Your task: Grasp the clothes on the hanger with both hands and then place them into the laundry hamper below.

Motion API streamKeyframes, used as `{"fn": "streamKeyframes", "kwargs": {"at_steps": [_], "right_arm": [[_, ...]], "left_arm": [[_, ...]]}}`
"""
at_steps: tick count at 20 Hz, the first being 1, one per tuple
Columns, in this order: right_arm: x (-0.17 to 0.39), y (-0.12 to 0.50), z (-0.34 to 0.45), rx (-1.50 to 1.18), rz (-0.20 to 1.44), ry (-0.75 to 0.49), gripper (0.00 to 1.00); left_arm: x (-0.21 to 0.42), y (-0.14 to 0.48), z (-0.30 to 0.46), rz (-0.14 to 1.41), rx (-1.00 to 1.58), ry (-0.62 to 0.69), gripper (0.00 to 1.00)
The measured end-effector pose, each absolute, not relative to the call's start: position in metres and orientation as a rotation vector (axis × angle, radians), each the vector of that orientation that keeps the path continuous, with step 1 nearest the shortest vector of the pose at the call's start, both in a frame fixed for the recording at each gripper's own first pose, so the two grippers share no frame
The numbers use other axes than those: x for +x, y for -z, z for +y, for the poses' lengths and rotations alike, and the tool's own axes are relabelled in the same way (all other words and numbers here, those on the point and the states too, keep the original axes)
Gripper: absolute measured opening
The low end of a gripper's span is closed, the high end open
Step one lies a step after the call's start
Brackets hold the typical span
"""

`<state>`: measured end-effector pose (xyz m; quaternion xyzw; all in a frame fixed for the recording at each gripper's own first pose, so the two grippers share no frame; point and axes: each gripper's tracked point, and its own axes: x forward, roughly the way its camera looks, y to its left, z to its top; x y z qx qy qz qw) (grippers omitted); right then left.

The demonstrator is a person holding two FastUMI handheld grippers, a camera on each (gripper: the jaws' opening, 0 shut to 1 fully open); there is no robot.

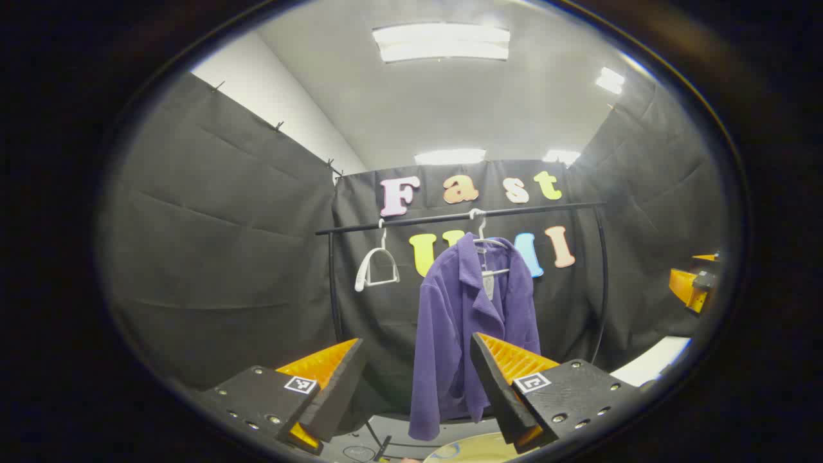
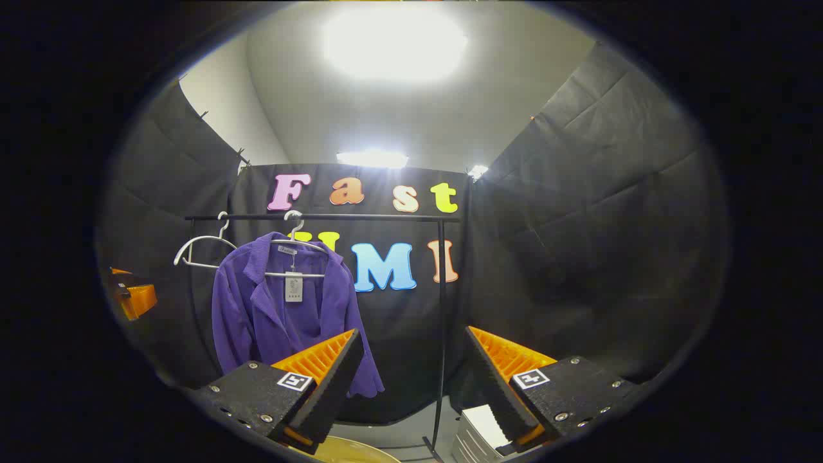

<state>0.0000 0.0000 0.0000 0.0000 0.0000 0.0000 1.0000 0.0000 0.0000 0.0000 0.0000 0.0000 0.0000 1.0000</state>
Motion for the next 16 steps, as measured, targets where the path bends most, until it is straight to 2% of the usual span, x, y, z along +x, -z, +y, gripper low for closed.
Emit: {"fn": "streamKeyframes", "kwargs": {"at_steps": [16], "right_arm": [[0.015,0.007,0.007,0.002,0.005,-0.019,0.97]], "left_arm": [[0.013,0.009,0.000,0.021,-0.002,-0.016,0.99]]}}
